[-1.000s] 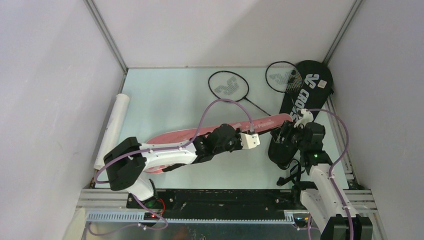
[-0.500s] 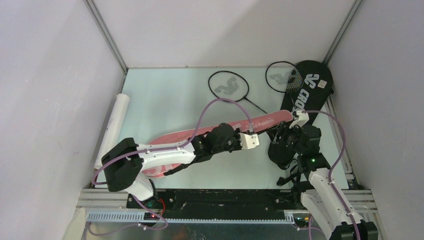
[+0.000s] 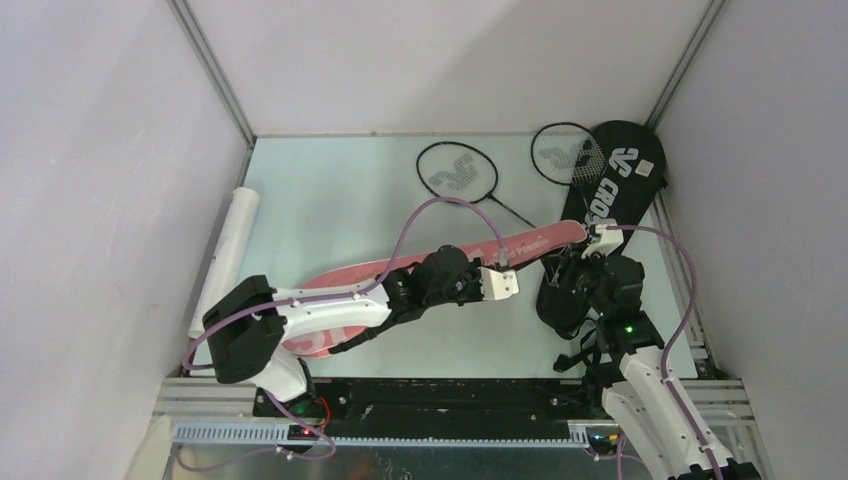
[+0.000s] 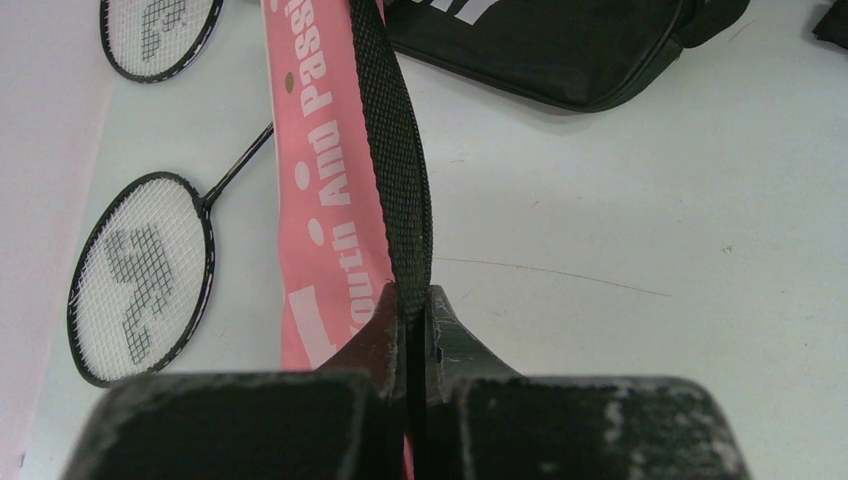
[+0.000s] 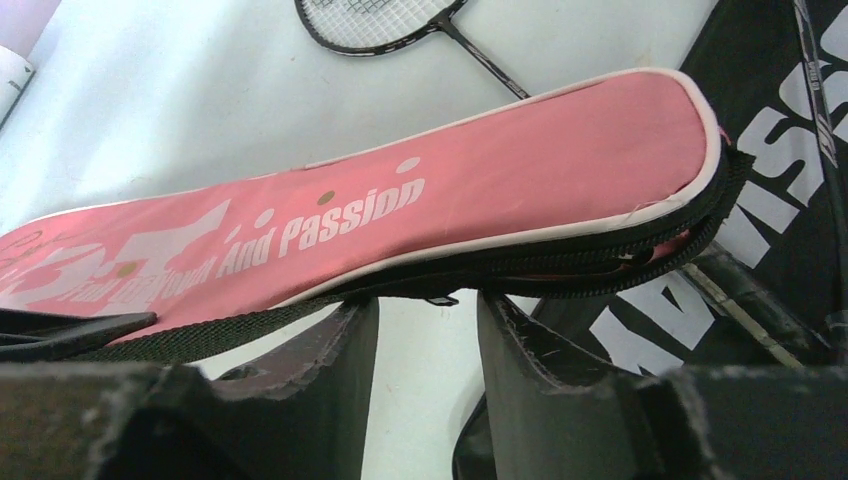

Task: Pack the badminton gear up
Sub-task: Zip the racket bag at the center of the board.

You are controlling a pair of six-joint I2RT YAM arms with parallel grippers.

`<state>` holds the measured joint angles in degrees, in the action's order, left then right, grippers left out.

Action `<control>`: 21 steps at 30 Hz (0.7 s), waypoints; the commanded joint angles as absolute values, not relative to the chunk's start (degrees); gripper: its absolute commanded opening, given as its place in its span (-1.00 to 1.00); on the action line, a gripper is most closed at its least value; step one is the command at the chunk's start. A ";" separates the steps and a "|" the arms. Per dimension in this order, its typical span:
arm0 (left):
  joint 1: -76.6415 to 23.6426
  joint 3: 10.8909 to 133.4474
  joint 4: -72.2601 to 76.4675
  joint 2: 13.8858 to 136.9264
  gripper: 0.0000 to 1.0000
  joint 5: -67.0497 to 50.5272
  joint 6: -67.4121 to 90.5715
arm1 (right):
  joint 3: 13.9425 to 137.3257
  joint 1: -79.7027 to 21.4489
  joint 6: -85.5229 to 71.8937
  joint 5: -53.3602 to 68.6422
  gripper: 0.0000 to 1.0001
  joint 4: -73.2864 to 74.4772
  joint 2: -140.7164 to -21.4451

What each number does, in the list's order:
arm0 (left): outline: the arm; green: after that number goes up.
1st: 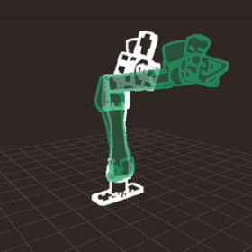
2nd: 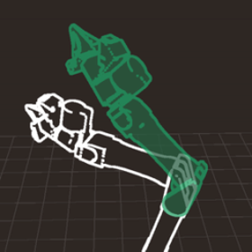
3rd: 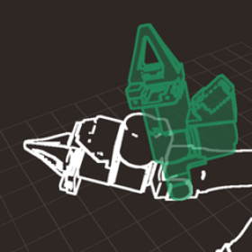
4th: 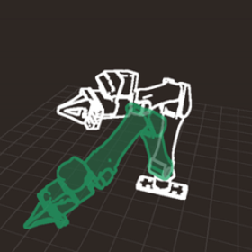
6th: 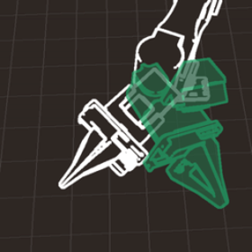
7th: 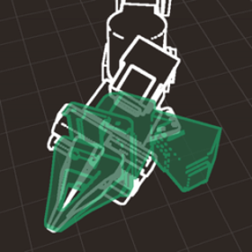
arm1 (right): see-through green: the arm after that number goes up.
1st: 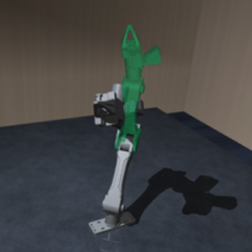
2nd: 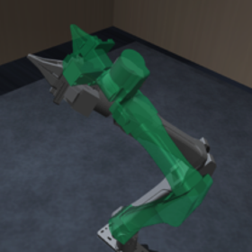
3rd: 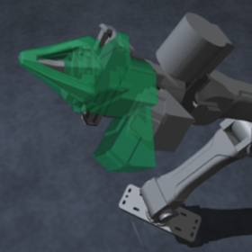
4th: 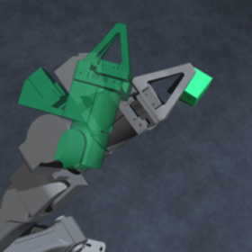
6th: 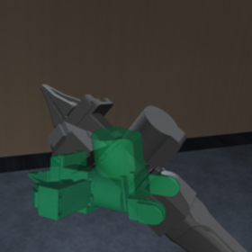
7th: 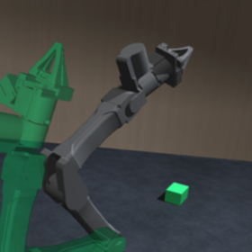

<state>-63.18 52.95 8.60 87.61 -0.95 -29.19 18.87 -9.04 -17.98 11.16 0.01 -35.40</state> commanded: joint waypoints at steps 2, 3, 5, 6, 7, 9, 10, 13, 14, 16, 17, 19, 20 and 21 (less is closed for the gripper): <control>-63.90 55.18 7.47 84.64 -1.00 -6.63 -30.43 | 20.04 -9.31 -16.27 8.27 -0.21 -3.64 -34.13; -63.90 55.21 7.47 84.57 -1.00 -6.82 -30.55 | 20.04 -9.38 -16.22 9.03 -0.28 -4.10 -34.46; -63.90 55.32 7.31 84.44 -1.00 -7.16 -30.50 | 20.08 -9.43 -16.49 9.81 -0.41 -4.88 -34.93; -63.90 55.34 7.32 84.41 -1.00 -7.22 -30.50 | 20.06 -9.54 -16.46 10.18 -0.44 -5.12 -35.04; -63.90 55.28 7.40 84.27 -1.00 -7.21 -30.50 | 20.04 -9.61 -16.79 10.41 -0.46 -5.52 -35.26; -63.90 55.14 7.63 84.10 -1.00 -7.10 -30.32 | 20.04 -9.70 -17.08 10.73 -0.56 -5.93 -35.40; -63.90 55.08 7.82 84.06 -1.00 -6.96 -30.23 | 20.04 -9.81 -17.16 10.59 -0.60 -5.95 -35.37; -63.90 54.79 7.95 83.75 -1.00 -6.04 -29.97 | 20.12 -9.93 -17.52 8.57 -0.98 -5.00 -34.72; -63.90 54.59 8.05 83.67 -1.00 -5.13 -29.97 | 20.17 -10.00 -17.65 7.58 -1.00 -3.67 -34.08; -63.90 54.44 7.30 83.45 -1.00 -2.74 -30.32 | 20.99 -10.02 -16.81 3.95 -1.00 0.39 -33.40; -63.81 54.51 6.51 83.31 -1.00 -1.94 -30.76 | 21.95 -10.02 -16.36 1.36 -1.00 2.35 -33.27; -63.25 54.23 4.48 83.08 -1.00 -0.46 -32.64 | 23.80 -10.02 -15.76 -5.33 -1.00 7.99 -33.30; -62.96 53.57 3.93 82.82 -1.00 -0.27 -33.87 | 25.13 -9.91 -15.45 -10.41 -1.00 11.73 -33.79; -62.34 53.28 3.68 82.67 -1.00 -0.27 -34.56 | 25.75 -9.83 -15.20 -12.98 -1.00 13.38 -34.25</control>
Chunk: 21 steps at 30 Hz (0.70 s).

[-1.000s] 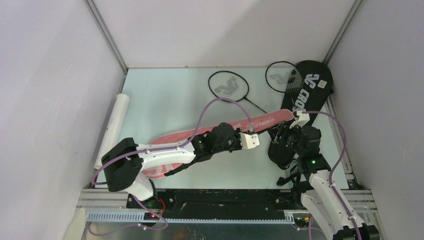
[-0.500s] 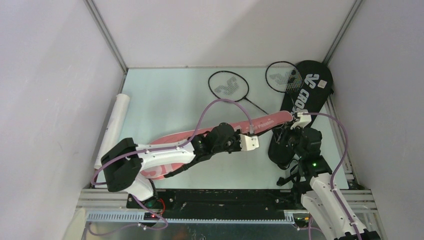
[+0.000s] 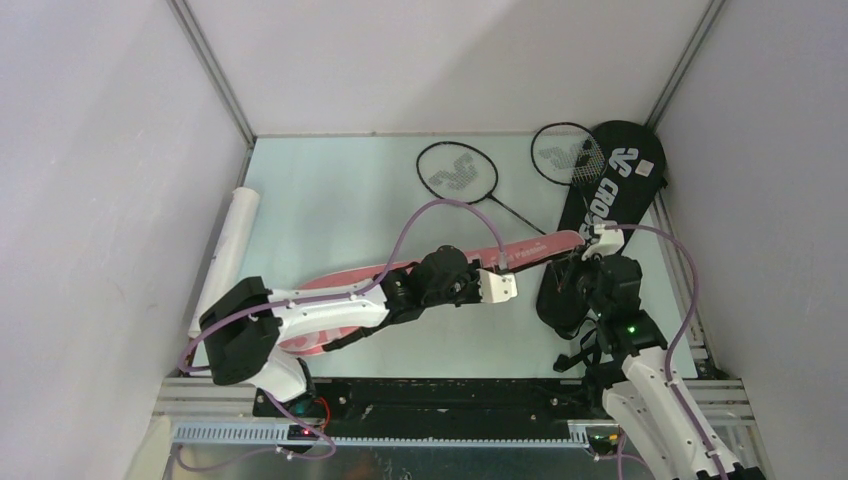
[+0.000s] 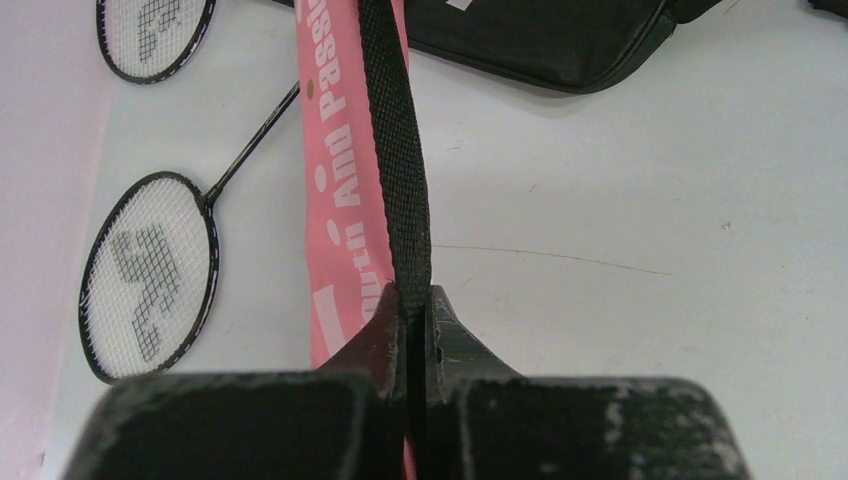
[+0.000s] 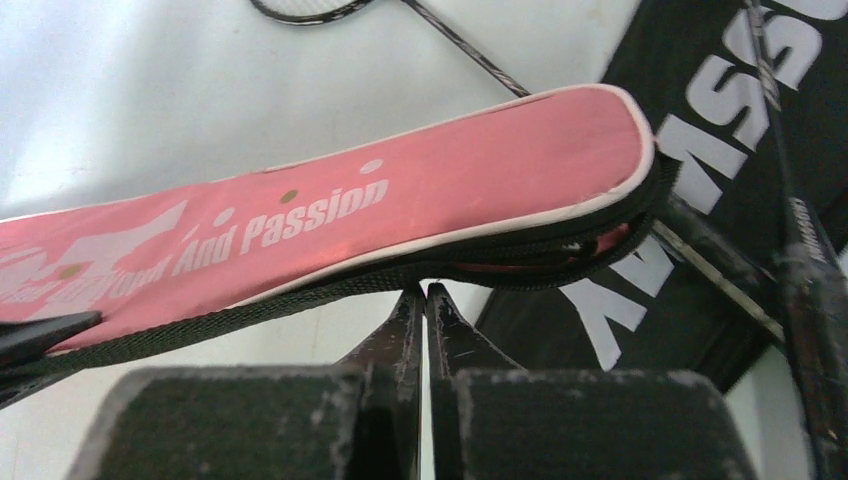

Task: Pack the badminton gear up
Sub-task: Zip the racket bag at the center of the board.

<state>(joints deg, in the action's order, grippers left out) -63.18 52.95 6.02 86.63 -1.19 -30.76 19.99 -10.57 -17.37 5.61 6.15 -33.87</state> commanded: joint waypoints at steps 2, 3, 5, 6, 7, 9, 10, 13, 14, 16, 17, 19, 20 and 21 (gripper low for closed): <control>-61.41 52.62 2.12 81.88 -1.00 -0.19 -36.29 | 27.61 -9.50 -14.95 -19.51 -1.00 17.14 -36.33; -61.16 51.96 1.50 80.92 -1.00 -0.20 -37.42 | 28.76 -8.79 -14.42 -22.67 -1.00 18.70 -38.17; -60.50 50.48 0.98 79.08 -1.00 -0.18 -38.83 | 30.52 -6.64 -13.94 -26.33 -1.00 20.16 -41.74; -60.08 49.94 0.90 78.34 -1.00 -0.18 -39.88 | 31.17 -4.74 -13.83 -27.01 -1.00 20.54 -44.47; -59.92 48.70 0.89 76.96 -1.00 -0.22 -40.46 | 32.27 -3.86 -13.48 -28.77 -1.00 20.87 -45.61; -59.30 46.97 0.67 75.10 -1.00 0.79 -42.54 | 33.54 -1.30 -12.34 -30.52 -1.00 20.49 -48.98; -59.09 46.42 0.45 74.59 -1.00 1.73 -43.66 | 34.04 0.99 -11.68 -30.55 -1.00 20.55 -51.11; -57.67 44.34 -1.89 72.38 -1.00 2.49 -45.67 | 36.98 3.04 -10.12 -30.23 -1.00 21.87 -54.81; -57.27 43.45 -1.40 72.00 -1.00 3.39 -46.51 | 38.29 3.97 -9.96 -29.44 -1.00 23.11 -56.04; -55.75 42.85 -0.51 70.97 -1.00 3.26 -47.09 | 38.88 4.30 -8.18 -22.66 -1.00 22.57 -56.42; -54.72 42.91 -0.61 70.86 -1.00 2.18 -47.10 | 38.86 3.65 -7.43 -19.86 -1.00 22.14 -56.20; -53.95 43.71 -1.34 70.86 -1.00 1.05 -46.06 | 38.54 0.22 -4.24 -9.32 -1.00 20.33 -54.45; -53.83 44.30 -1.59 71.09 -1.00 0.75 -45.44 | 37.74 -1.51 -1.76 -3.80 -1.00 18.38 -52.64; -53.69 44.52 -2.09 71.23 -1.00 -0.41 -45.09 | 37.24 -5.43 -0.97 -1.15 -0.77 17.41 -50.36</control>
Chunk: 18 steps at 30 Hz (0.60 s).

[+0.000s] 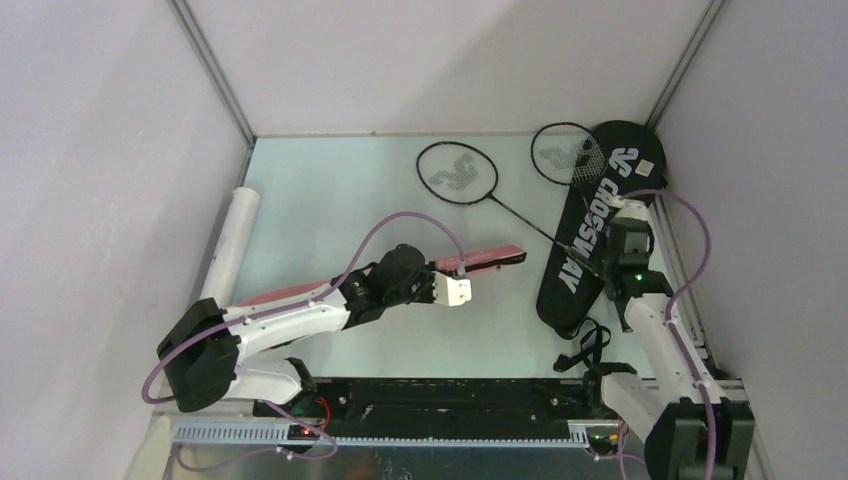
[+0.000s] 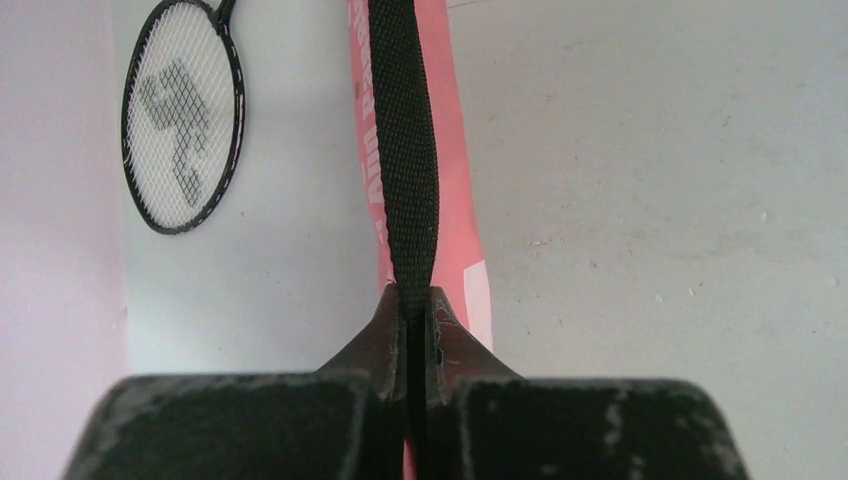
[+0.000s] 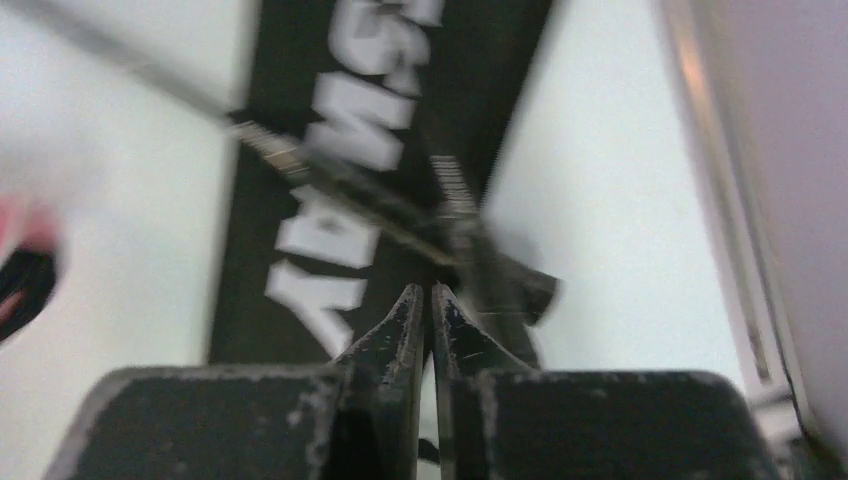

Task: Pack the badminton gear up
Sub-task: Zip the racket bag at the center of the board.

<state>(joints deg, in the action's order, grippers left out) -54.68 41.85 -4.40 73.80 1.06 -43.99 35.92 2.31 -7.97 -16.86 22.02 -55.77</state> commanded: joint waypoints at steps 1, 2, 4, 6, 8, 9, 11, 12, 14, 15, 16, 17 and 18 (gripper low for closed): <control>-53.65 45.01 -2.45 71.42 -1.00 -1.26 -45.18 | 35.96 -7.33 0.90 4.02 -0.63 15.80 -49.04; -53.51 45.27 -3.45 71.53 -1.00 -2.82 -45.73 | 35.12 -11.21 2.16 6.97 -0.40 15.02 -46.47; -53.15 45.98 -4.56 71.98 -1.00 -4.01 -45.68 | 31.02 -17.15 5.28 13.08 -0.04 10.83 -42.28; -52.61 47.28 -6.84 72.67 -1.00 -5.04 -45.59 | 27.25 -23.30 6.67 15.61 0.24 6.09 -40.07; -51.71 49.27 -11.41 73.35 -1.00 -7.18 -46.08 | 25.25 -29.62 8.27 9.34 0.41 1.35 -40.96; -50.68 51.21 -13.48 73.60 -1.00 -8.51 -46.33 | 24.86 -31.69 9.23 5.30 0.50 0.98 -41.92; -49.19 54.60 -19.53 74.22 -1.00 -12.09 -46.64 | 24.78 -37.14 12.58 -0.92 0.58 -3.28 -46.32; -48.72 55.86 -23.29 74.46 -1.00 -14.35 -46.64 | 24.85 -40.22 15.12 -2.48 0.59 -5.50 -49.55; -47.10 59.27 -27.71 75.60 -1.00 -16.71 -46.67 | 25.04 -44.05 19.30 -6.47 0.61 -7.94 -54.28; -46.21 60.96 -28.84 75.81 -1.00 -17.89 -46.71 | 25.13 -45.82 20.46 -8.68 0.62 -8.50 -55.75; -45.78 62.13 -31.03 76.24 -1.00 -18.44 -47.25 | 25.27 -46.38 22.34 -10.25 0.63 -10.01 -58.17; -45.24 62.53 -33.33 76.44 -1.00 -19.55 -48.60 | 25.25 -47.12 22.99 -10.93 0.63 -10.81 -59.94; -44.99 62.90 -34.38 76.66 -1.00 -20.10 -49.48 | 25.30 -47.34 24.16 -12.53 0.63 -12.50 -60.64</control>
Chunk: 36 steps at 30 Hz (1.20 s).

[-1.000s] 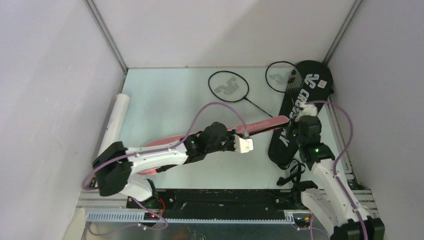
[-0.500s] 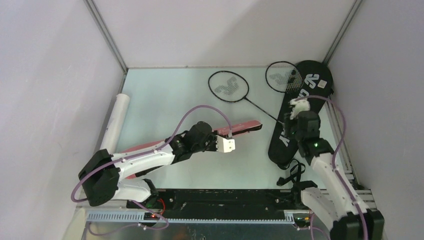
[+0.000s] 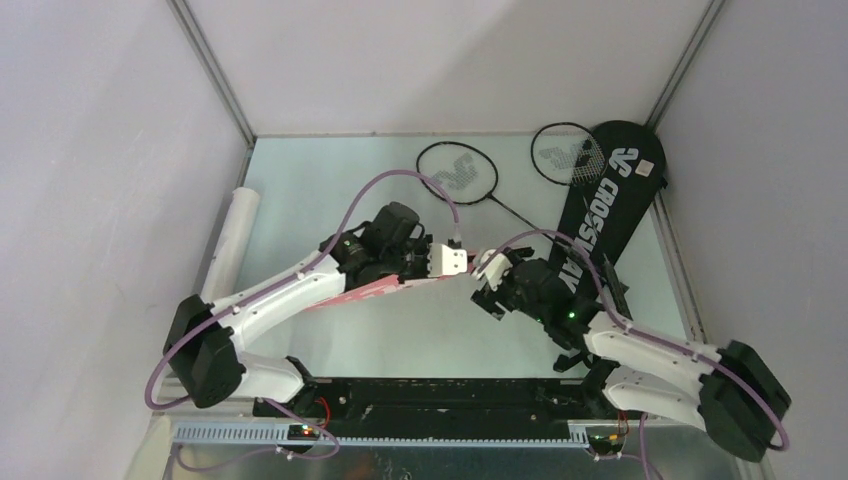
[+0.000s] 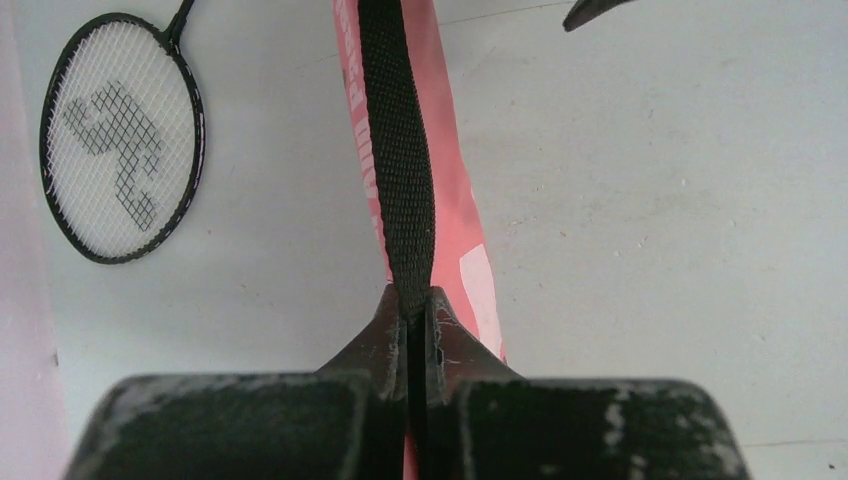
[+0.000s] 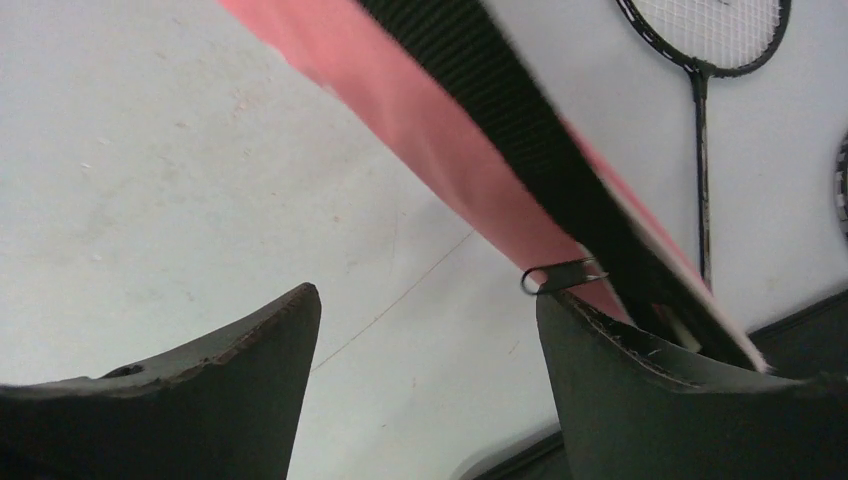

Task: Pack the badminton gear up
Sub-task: Zip the racket bag at the center of the board.

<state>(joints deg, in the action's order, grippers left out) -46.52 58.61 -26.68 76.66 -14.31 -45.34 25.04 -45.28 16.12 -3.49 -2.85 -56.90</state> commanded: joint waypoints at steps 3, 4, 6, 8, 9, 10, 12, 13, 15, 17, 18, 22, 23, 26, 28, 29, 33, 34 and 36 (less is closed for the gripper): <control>-44.60 62.36 -37.66 76.61 -1.00 -21.21 -53.35 | 25.32 -48.08 26.20 -15.21 0.60 -15.26 -62.33; -44.63 61.73 -37.95 76.41 -1.00 -21.24 -53.88 | 25.31 -48.17 26.51 -16.57 0.59 -16.18 -62.36; -44.57 61.13 -39.33 76.35 -1.00 -21.35 -55.81 | 25.31 -48.42 27.52 -18.57 0.55 -16.33 -62.08; -44.44 61.19 -41.28 76.67 -1.00 -21.64 -57.67 | 25.31 -48.54 28.24 -19.84 0.53 -15.38 -60.90; -44.42 61.31 -42.82 76.79 -1.00 -21.93 -58.60 | 25.27 -48.56 28.70 -19.81 0.53 -14.50 -59.68; -44.35 61.67 -43.51 77.12 -1.00 -22.16 -59.05 | 25.29 -48.40 28.98 -19.30 0.55 -14.15 -59.02; -44.16 62.33 -44.85 77.61 -1.00 -22.80 -59.53 | 25.31 -47.95 30.05 -17.21 0.56 -13.48 -57.56; -44.14 62.54 -45.82 77.85 -1.00 -23.00 -60.02 | 25.31 -47.75 30.45 -16.32 0.56 -13.61 -57.02; -44.10 63.04 -46.88 78.09 -1.00 -23.55 -60.43 | 25.31 -47.28 30.78 -15.27 0.56 -14.14 -56.73; -44.04 63.25 -46.88 78.21 -1.00 -23.64 -60.18 | 25.63 -46.54 30.81 -12.29 0.54 -13.84 -56.84; -44.04 63.34 -46.42 78.21 -1.00 -23.42 -59.76 | 25.87 -46.02 30.38 -11.20 0.53 -13.29 -57.08; -44.03 63.47 -46.01 78.73 -1.00 -23.37 -59.19 | 27.63 -46.38 28.38 -8.26 0.51 -8.39 -57.49; -44.03 63.59 -45.94 79.01 -1.00 -23.33 -59.08 | 27.70 -46.95 27.99 -6.83 0.51 -7.80 -57.26; -43.99 63.63 -45.98 79.46 -1.00 -23.26 -59.02 | 27.56 -47.88 25.79 -2.40 0.51 -5.57 -55.07; -43.96 63.82 -46.09 79.79 -1.00 -23.50 -58.98 | 26.92 -47.99 24.90 0.78 0.51 -6.92 -54.62; -43.95 64.10 -46.30 80.02 -1.00 -23.85 -58.89 | 26.78 -48.10 24.71 1.20 0.51 -7.54 -55.38; -44.02 65.26 -47.23 81.08 -1.00 -24.39 -58.78 | 26.83 -48.84 24.39 -0.96 0.51 -9.72 -59.69; -43.94 65.41 -47.34 81.35 -1.00 -24.41 -58.73 | 26.99 -48.98 24.28 -2.81 0.51 -10.14 -60.39; -43.87 65.67 -47.46 81.55 -1.00 -24.53 -58.54 | 26.98 -49.30 23.48 -5.79 0.49 -11.81 -62.29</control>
<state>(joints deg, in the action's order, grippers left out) -44.12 62.74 -46.35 81.34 -22.74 -57.58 25.23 -48.60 25.45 -1.91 -7.62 -59.51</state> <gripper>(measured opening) 0.026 0.753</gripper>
